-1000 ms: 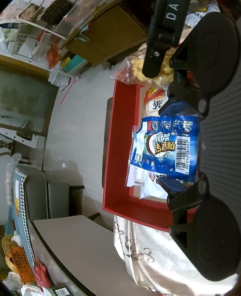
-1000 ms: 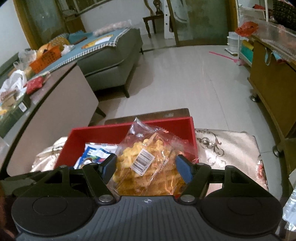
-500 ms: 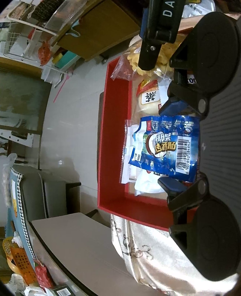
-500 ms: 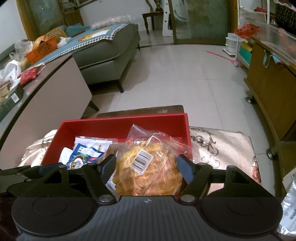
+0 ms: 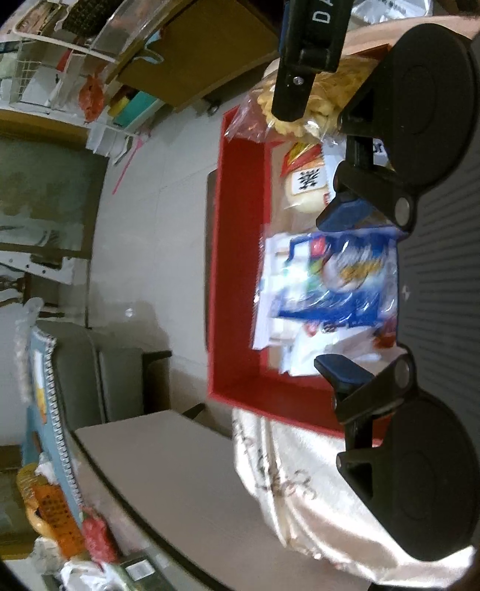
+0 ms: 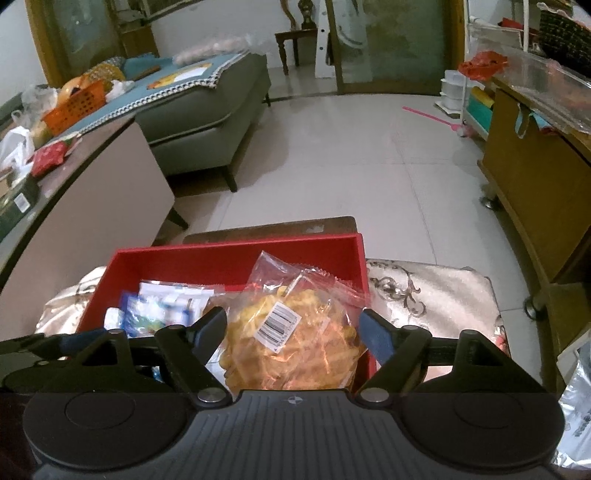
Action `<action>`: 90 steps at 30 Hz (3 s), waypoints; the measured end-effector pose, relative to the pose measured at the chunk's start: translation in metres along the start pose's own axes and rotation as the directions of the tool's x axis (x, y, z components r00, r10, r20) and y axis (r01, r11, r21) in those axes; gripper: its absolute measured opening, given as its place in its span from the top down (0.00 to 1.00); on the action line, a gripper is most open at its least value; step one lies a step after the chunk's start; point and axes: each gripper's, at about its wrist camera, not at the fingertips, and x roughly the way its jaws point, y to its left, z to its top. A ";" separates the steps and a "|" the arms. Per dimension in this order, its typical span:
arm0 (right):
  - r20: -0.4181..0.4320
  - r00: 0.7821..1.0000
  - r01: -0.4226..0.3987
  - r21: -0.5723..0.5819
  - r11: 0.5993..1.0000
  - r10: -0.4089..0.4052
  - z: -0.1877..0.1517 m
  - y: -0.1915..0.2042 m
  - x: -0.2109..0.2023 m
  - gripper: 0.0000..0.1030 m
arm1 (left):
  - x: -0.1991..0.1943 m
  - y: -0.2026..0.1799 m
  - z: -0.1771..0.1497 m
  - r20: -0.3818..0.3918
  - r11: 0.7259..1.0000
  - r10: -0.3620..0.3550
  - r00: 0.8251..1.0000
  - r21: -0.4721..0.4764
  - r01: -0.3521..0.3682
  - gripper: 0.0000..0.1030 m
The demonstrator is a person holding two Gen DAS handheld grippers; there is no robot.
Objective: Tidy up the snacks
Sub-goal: 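Carry the blue packet with left tool while right tool carries the waffle bag into the box, then release the blue packet with left tool while right tool releases the waffle bag, then withdraw both open tools from the box toward the remaining loose snacks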
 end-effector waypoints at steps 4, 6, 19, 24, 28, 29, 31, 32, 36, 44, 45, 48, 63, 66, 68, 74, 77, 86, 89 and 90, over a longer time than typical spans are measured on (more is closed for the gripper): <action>-0.013 1.000 -0.026 0.019 0.999 0.026 -0.001 0.000 0.004 0.18 | -0.004 0.002 0.001 0.014 1.000 0.000 1.000 0.002 0.000 0.29; -0.026 0.997 -0.064 0.047 0.997 0.066 -0.002 0.001 0.007 0.18 | -0.004 0.003 0.001 0.016 1.000 0.007 1.000 0.002 -0.007 0.29; 0.031 0.998 -0.051 0.047 0.998 0.049 0.004 0.004 -0.014 0.16 | -0.024 0.005 -0.002 0.055 0.999 0.020 0.998 0.031 -0.022 0.29; 0.035 0.998 -0.054 0.031 0.998 0.053 -0.001 0.009 -0.029 0.15 | -0.039 0.005 -0.006 0.073 0.999 0.013 0.997 0.039 -0.016 0.29; 0.039 0.998 -0.048 0.015 0.999 0.048 -0.008 0.014 -0.041 0.15 | -0.051 0.005 -0.013 0.083 0.999 0.011 0.996 0.047 -0.015 0.29; 0.039 0.998 -0.047 0.012 0.999 0.047 -0.010 0.014 -0.044 0.15 | -0.054 0.005 -0.014 0.085 0.999 0.009 0.996 0.048 -0.013 0.29; 0.043 0.998 -0.042 0.011 0.999 0.042 -0.014 0.015 -0.049 0.15 | -0.060 0.005 -0.017 0.090 0.999 0.006 0.996 0.052 -0.010 0.29; 0.043 0.998 -0.039 0.012 0.999 0.039 -0.016 0.014 -0.052 0.15 | -0.062 0.005 -0.019 0.092 0.998 0.004 0.996 0.055 -0.009 0.29; 0.033 0.999 -0.031 0.018 0.999 0.030 -0.028 0.012 -0.058 0.14 | -0.070 0.003 -0.026 0.095 0.998 0.000 0.995 0.068 -0.006 0.29; 0.012 0.999 -0.034 -0.013 0.999 0.034 -0.046 0.018 -0.072 0.14 | -0.082 0.004 -0.045 0.079 0.995 -0.005 0.997 0.096 -0.002 0.29; 0.008 0.999 -0.036 -0.015 0.999 0.036 -0.048 0.019 -0.073 0.13 | -0.083 0.005 -0.047 0.077 0.995 -0.006 0.997 0.096 -0.002 0.29; -0.005 0.999 -0.038 -0.018 0.999 0.038 -0.055 0.019 -0.076 0.12 | -0.087 0.005 -0.052 0.073 0.995 -0.008 0.997 0.102 0.001 0.29; -0.069 0.997 -0.034 -0.036 0.999 0.032 -0.078 0.018 -0.081 0.11 | -0.096 0.006 -0.079 0.028 0.990 -0.010 1.000 0.139 0.006 0.29; -0.089 0.996 -0.034 -0.043 0.999 0.030 -0.084 0.018 -0.080 0.10 | -0.095 0.009 -0.087 0.002 0.991 -0.012 1.000 0.136 0.012 0.29; -0.098 0.995 -0.035 -0.047 0.998 0.031 -0.088 0.018 -0.081 0.10 | -0.094 0.010 -0.094 -0.020 0.990 -0.014 1.000 0.141 0.016 0.29; -0.112 0.993 -0.035 -0.047 0.998 0.029 -0.093 0.013 -0.086 0.09 | -0.088 0.009 -0.119 -0.090 0.984 -0.008 0.996 0.178 0.024 0.29; -0.116 0.993 -0.037 -0.043 0.998 0.032 -0.094 0.008 -0.090 0.08 | -0.083 0.004 -0.131 -0.141 0.978 -0.026 0.990 0.200 0.054 0.29; -0.173 0.984 -0.056 -0.038 0.998 0.049 -0.106 -0.009 -0.085 0.07 | -0.057 -0.011 -0.158 -0.246 0.947 -0.044 0.968 0.300 0.119 0.29; -0.186 0.981 -0.067 -0.039 0.997 0.059 -0.107 -0.011 -0.083 0.07 | -0.049 -0.012 -0.162 -0.265 0.945 -0.047 0.963 0.300 0.128 0.27; -0.190 0.980 -0.068 -0.037 0.997 0.060 -0.106 -0.011 -0.082 0.07 | -0.049 -0.011 -0.161 -0.273 0.946 -0.055 0.961 0.293 0.137 0.30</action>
